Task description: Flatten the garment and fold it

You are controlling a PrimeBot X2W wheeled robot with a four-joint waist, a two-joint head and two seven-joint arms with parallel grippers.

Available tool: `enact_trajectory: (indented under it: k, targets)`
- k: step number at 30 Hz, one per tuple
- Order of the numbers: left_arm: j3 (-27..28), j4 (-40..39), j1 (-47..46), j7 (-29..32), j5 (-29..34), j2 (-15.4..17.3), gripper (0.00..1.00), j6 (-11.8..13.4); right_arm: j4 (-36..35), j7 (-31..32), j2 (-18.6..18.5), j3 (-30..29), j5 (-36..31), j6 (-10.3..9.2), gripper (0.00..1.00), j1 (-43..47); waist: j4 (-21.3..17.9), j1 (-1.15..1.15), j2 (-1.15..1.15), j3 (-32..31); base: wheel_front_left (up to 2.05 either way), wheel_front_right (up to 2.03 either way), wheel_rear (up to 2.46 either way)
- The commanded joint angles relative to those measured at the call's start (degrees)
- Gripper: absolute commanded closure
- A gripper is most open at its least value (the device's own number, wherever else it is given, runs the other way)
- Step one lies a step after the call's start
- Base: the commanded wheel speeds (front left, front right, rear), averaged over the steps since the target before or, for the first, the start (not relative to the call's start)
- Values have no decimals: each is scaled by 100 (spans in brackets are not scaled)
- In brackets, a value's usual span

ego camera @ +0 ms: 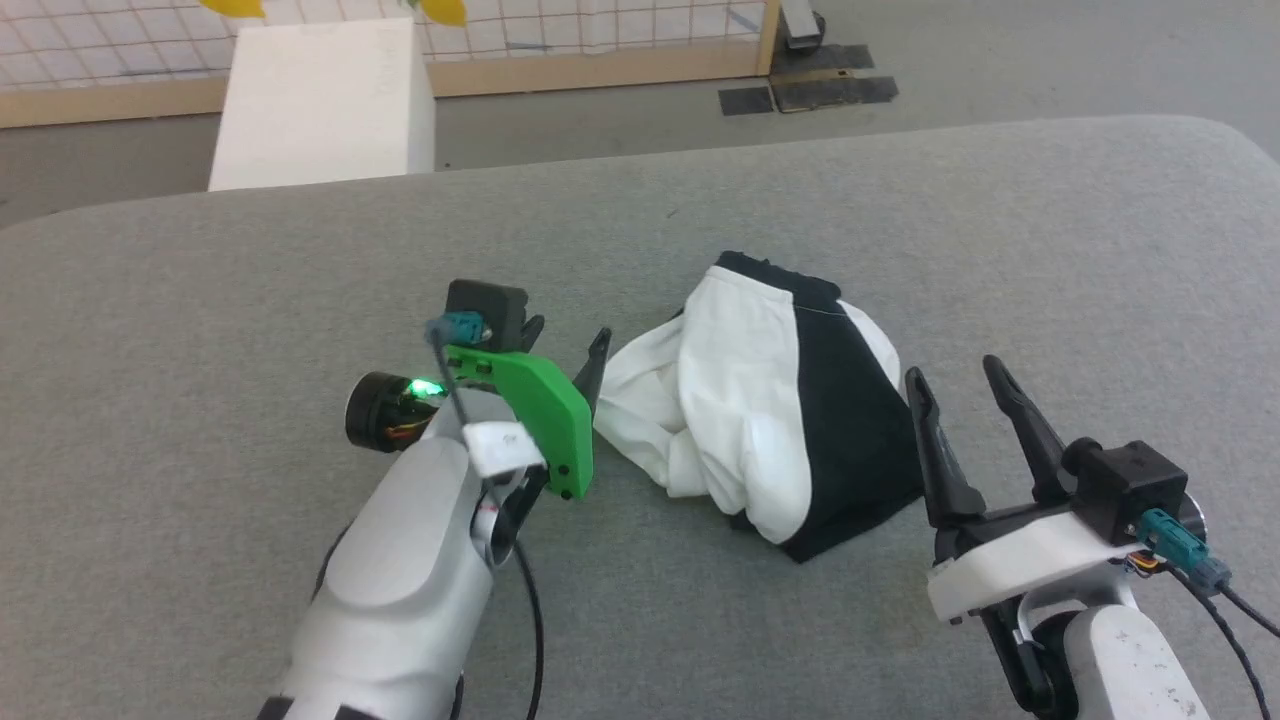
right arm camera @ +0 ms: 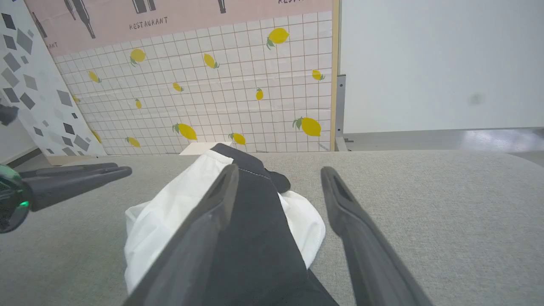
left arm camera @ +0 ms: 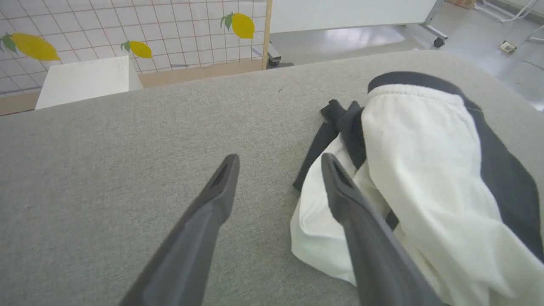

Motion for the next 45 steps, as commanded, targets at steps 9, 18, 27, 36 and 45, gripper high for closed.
enact_trajectory:
  k: [9, 18, 27, 36, 45]
  targets:
    - [-272, 1554, -904, 1647, -344, -45, 0, 60, 211, -169, 4, 126, 126, -9, 0, -209, -365, 0, 41, 212, 0, 0, 0]
    - [-769, 1761, -920, 2671, -1002, -52, 55, -168, 319, -222, 4, 146, 130, -9, 0, -257, -330, 0, 41, 212, 0, 0, 0]
    - [-477, 1089, -827, 90, -946, 24, 100, 290, 339, -197, 4, 126, 75, -9, 0, -216, -94, 0, 41, 22, 0, 0, 0]
    - [342, -123, 163, -1958, -973, 427, 100, 1052, 260, -117, 4, 19, 3, -9, 0, -18, 297, 0, 41, -229, 0, 0, 0]
    - [1039, -2074, 2624, -1612, -1216, 1049, 100, 1939, 85, -20, 4, -69, -12, -9, 0, 124, 655, 0, 41, -276, 0, 0, 0]
